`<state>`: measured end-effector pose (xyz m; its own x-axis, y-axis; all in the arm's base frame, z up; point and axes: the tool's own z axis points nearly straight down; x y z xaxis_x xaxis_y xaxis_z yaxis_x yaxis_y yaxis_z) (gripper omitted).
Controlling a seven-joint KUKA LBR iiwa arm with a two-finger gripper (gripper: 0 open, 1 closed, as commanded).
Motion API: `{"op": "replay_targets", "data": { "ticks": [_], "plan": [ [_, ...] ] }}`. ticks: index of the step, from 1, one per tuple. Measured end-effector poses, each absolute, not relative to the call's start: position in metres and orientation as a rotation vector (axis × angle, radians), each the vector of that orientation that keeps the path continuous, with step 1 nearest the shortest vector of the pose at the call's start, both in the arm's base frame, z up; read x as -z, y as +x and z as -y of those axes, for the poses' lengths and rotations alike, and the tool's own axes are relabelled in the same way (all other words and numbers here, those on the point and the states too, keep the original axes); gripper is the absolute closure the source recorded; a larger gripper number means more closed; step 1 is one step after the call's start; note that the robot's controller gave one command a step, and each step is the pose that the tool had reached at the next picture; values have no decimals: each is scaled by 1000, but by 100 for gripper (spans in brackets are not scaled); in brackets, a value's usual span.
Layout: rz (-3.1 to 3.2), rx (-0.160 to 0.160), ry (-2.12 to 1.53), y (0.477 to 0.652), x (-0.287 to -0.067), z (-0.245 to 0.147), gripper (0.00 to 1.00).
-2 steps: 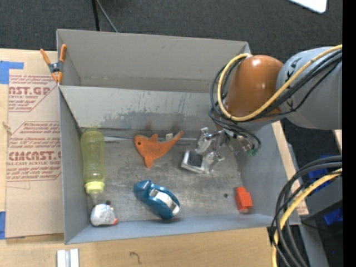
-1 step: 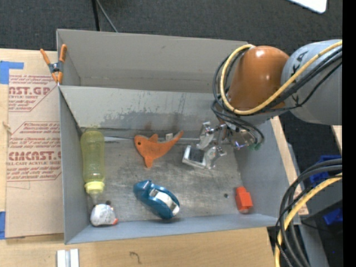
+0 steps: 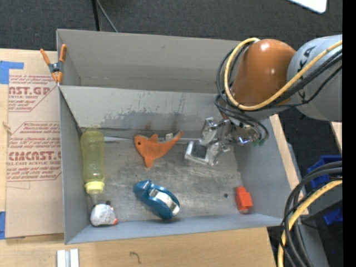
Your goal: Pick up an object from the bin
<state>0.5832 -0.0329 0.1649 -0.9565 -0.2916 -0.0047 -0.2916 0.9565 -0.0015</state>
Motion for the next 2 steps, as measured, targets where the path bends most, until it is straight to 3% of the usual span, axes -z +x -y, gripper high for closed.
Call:
{"op": "replay_targets", "data": {
  "ticks": [1,2],
  "plan": [
    [-3100,-2,-517,576,-192,37,100],
    [-3091,-2,-569,572,-244,41,100]
  ]
}}
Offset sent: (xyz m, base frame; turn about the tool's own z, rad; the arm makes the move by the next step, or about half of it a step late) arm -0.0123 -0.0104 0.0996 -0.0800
